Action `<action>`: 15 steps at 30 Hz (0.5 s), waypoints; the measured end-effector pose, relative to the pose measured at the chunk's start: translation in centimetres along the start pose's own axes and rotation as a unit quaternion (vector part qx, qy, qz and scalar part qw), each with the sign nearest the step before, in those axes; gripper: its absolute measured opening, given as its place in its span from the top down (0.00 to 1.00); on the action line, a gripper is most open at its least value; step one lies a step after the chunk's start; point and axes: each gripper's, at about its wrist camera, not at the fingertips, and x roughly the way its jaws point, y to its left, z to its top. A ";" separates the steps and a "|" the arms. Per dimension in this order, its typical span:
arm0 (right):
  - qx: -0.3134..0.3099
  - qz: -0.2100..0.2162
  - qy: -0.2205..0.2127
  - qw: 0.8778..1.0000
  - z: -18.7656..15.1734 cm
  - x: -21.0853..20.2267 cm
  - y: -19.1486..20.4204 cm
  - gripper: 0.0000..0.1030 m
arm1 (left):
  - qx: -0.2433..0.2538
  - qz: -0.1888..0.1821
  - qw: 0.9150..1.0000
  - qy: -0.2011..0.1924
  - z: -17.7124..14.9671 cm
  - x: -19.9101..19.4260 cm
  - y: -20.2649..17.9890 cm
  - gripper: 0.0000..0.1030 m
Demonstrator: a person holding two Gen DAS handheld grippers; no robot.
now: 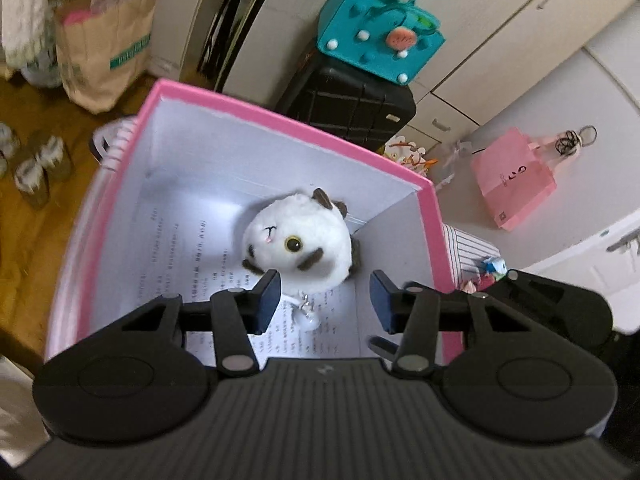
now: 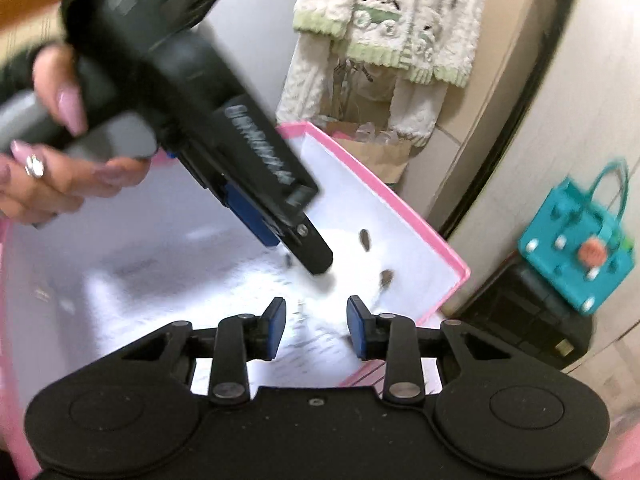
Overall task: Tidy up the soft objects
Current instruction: 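Lift the left tool out of the box back toward the table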
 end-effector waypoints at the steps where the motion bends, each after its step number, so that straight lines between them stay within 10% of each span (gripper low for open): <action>1: 0.016 0.013 -0.003 1.000 -0.2 -0.7 -0.2 0.64 | 0.010 0.004 1.000 -0.006 -0.3 -0.7 -0.3 0.49; 15: 0.109 0.067 -0.029 0.991 -3.3 -9.2 -0.4 0.61 | 0.138 0.069 0.988 -0.024 -5.9 -8.6 -6.7 0.34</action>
